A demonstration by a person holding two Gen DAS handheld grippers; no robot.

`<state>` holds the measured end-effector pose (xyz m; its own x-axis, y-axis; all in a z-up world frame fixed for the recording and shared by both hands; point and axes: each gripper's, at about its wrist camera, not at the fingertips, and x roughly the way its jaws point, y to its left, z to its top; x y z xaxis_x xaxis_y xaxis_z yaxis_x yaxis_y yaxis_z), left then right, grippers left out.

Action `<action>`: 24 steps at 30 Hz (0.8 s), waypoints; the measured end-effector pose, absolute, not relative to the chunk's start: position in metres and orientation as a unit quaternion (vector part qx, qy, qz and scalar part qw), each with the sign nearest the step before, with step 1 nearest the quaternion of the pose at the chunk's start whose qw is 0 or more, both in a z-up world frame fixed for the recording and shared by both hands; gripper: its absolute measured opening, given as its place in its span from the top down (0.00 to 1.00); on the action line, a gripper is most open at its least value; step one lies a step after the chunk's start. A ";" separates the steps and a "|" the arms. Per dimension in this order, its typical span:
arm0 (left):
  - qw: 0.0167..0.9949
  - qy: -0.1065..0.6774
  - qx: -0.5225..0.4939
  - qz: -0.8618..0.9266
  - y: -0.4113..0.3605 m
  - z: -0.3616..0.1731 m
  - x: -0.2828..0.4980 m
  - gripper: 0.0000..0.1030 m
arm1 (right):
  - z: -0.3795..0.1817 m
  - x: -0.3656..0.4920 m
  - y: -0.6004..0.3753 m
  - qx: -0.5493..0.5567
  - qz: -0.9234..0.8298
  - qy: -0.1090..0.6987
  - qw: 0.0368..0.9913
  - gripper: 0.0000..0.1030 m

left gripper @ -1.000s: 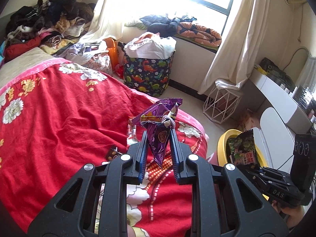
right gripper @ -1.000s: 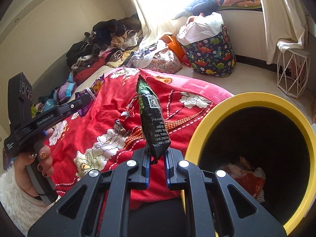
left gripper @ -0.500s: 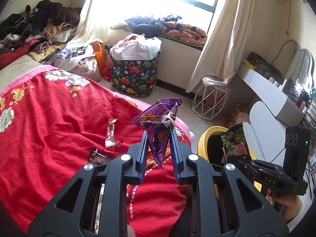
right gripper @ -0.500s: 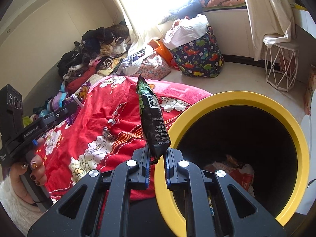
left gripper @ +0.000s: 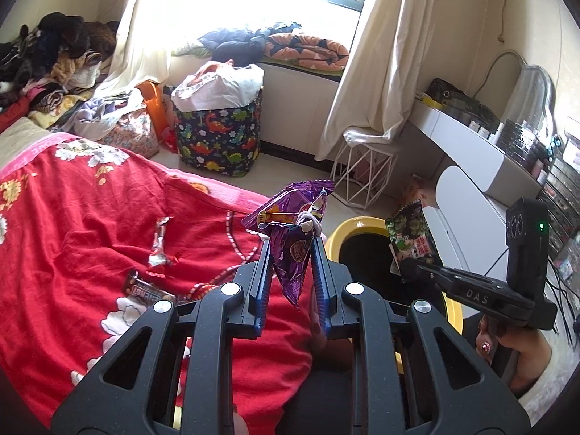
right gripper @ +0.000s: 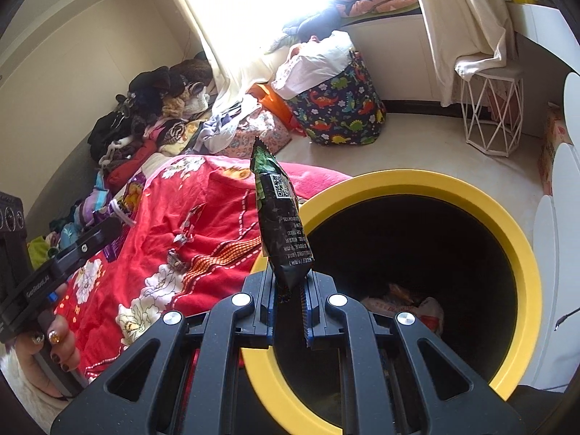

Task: Collect trash
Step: 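Carry the chip bag and purple wrapper over the yellow bin and open both tools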

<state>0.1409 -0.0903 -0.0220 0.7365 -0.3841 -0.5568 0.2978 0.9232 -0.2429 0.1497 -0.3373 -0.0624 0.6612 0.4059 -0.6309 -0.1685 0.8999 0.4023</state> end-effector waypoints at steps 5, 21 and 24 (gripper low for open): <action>0.926 0.319 -0.051 -0.198 -0.103 -0.024 0.138 0.85 | -0.064 0.149 -0.350 0.159 0.141 0.379 0.901 0.89; 0.909 0.336 -0.016 -0.246 -0.151 -0.039 0.128 0.85 | -0.073 0.148 -0.383 0.189 0.097 0.381 0.900 0.87; 0.905 0.340 -0.008 -0.256 -0.162 -0.043 0.127 0.85 | -0.074 0.147 -0.389 0.193 0.088 0.381 0.900 0.87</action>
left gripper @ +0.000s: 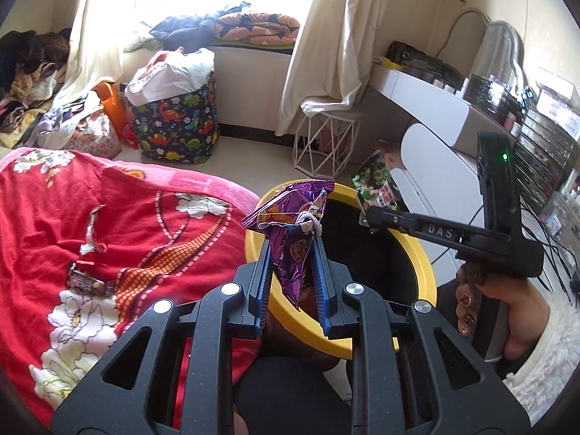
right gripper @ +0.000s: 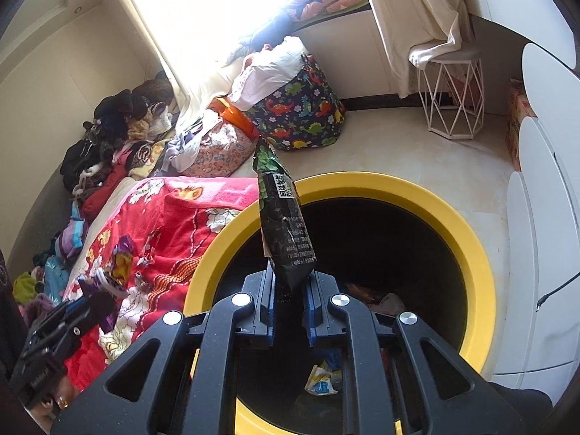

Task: Collect trash
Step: 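Carry the chip bag and purple wrapper over the yellow bin and open both tools, then move both tools back toward the candy bar and red wrapper on the bed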

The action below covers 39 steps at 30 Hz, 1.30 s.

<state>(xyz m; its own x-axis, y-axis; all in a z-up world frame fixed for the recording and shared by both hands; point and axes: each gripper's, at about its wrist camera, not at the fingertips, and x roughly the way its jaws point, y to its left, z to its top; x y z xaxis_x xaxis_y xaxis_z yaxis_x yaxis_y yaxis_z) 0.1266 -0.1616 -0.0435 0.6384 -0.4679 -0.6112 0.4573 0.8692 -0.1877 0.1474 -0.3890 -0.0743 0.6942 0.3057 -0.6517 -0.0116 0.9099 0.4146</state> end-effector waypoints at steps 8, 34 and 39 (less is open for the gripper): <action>0.895 0.351 0.008 -0.275 -0.189 -0.052 0.128 0.85 | -0.076 0.145 -0.406 0.213 0.071 0.377 0.899 0.87; 0.930 0.328 -0.034 -0.160 -0.120 -0.043 0.143 0.11 | -0.058 0.141 -0.375 0.189 0.088 0.328 0.922 0.31; 0.936 0.323 -0.049 -0.129 -0.092 -0.042 0.147 0.11 | -0.050 0.148 -0.349 0.173 0.107 0.327 0.923 0.30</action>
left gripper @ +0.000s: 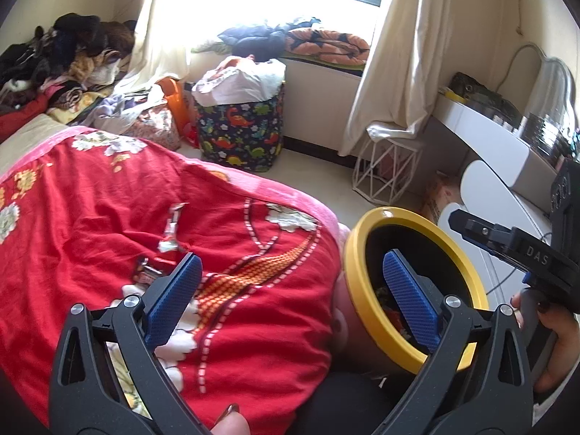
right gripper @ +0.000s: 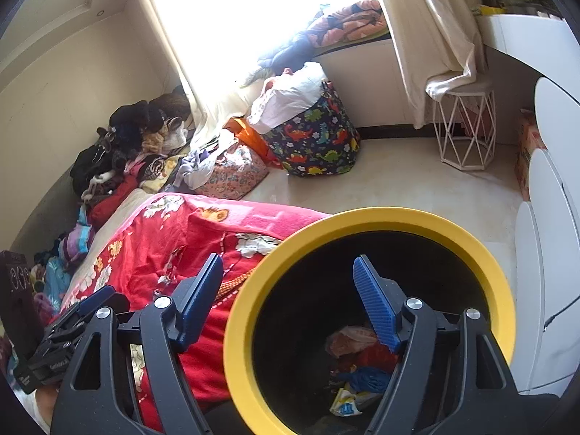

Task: Collect trash
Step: 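Move both tools back toward the candy bar and red wrapper on the bed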

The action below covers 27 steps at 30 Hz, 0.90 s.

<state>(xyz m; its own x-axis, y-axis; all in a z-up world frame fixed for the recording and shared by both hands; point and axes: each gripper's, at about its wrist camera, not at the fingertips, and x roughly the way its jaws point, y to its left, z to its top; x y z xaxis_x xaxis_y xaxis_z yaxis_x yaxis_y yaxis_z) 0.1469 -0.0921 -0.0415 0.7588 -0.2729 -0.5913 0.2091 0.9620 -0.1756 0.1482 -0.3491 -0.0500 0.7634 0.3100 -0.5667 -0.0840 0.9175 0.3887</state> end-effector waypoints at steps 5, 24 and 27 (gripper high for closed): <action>0.938 0.325 -0.068 -0.103 -0.065 -0.043 0.152 0.11 | -0.044 0.159 -0.320 0.155 0.134 0.334 0.920 0.27; 0.896 0.399 -0.188 -0.051 0.021 -0.094 0.171 0.32 | -0.070 0.255 -0.167 0.086 0.264 0.421 0.864 0.26; 0.888 0.407 -0.205 -0.055 0.025 -0.102 0.175 0.42 | -0.083 0.273 -0.149 0.091 0.275 0.445 0.847 0.34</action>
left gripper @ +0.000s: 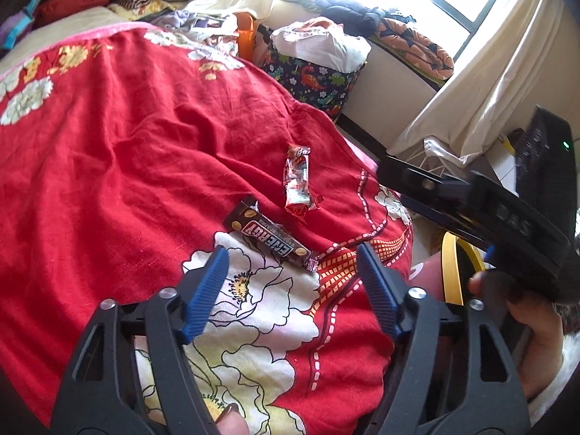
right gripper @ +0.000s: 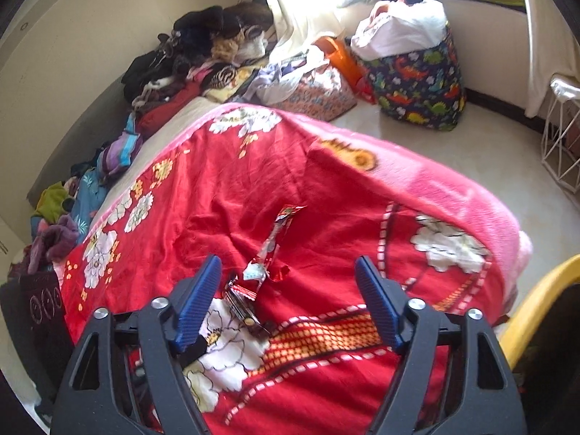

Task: Collect trash
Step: 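Move both tools back toward the candy bar and red wrapper on the bed, then grasp the red candy wrapper with the right tool while the left tool grasps the chocolate bar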

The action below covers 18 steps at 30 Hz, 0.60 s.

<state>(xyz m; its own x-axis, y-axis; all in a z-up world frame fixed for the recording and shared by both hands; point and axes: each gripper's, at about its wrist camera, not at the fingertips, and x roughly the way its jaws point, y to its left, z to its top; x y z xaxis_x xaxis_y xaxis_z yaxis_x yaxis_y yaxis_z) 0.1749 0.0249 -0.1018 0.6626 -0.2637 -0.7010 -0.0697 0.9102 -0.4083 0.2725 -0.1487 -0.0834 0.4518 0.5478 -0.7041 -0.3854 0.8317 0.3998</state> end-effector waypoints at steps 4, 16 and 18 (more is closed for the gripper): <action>0.881 0.416 -0.216 -0.059 0.027 -0.111 0.179 0.49 | -0.100 0.291 -0.127 0.098 0.294 0.469 0.827 0.43; 0.855 0.444 -0.260 -0.067 0.024 -0.138 0.193 0.61 | -0.130 0.317 -0.103 0.091 0.307 0.504 0.803 0.91; 0.852 0.446 -0.267 -0.064 0.024 -0.141 0.197 0.61 | -0.124 0.313 -0.110 0.089 0.305 0.486 0.814 0.92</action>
<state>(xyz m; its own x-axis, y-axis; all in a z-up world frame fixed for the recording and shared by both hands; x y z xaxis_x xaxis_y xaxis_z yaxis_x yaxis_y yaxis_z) 0.1968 0.0242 -0.1408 0.5933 -0.3472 -0.7262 -0.1287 0.8497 -0.5114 0.3126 -0.1103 -0.1236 0.3414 0.5829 -0.7373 -0.4103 0.7982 0.4411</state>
